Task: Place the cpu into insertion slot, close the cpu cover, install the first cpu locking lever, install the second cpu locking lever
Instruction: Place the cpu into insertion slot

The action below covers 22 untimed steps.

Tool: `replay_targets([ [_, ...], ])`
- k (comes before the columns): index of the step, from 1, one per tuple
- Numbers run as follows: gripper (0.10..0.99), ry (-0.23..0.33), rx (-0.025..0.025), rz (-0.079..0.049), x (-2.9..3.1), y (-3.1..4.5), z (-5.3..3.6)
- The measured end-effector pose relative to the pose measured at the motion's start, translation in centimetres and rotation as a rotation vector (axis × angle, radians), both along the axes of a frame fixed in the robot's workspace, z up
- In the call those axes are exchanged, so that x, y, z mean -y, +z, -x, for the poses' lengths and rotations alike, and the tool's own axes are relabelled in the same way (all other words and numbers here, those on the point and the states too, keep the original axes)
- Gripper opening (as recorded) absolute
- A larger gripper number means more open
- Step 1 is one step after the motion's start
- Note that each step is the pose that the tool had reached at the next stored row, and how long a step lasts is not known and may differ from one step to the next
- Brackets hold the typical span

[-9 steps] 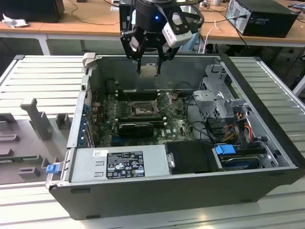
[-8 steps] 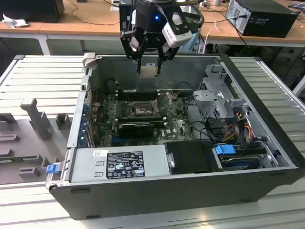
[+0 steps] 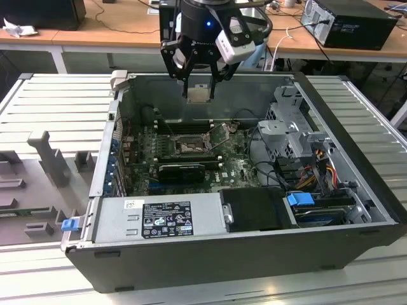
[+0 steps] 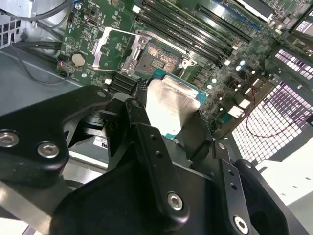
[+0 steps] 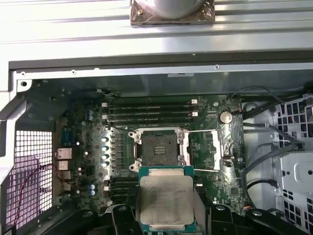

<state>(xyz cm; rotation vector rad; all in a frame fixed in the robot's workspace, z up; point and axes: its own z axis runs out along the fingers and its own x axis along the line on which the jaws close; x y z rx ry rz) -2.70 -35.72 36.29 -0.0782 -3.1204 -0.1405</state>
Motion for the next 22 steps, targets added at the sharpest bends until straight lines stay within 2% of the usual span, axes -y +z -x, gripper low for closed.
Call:
replay_targets([
  [7,0.529,-0.055,-0.0001,0.0,0.0,-0.03,0.0],
  [13,0.529,-0.125,-0.0001,0.0,0.0,-0.07,0.0],
  [22,0.529,-0.176,-0.0001,0.0,0.0,-0.1,0.0],
])
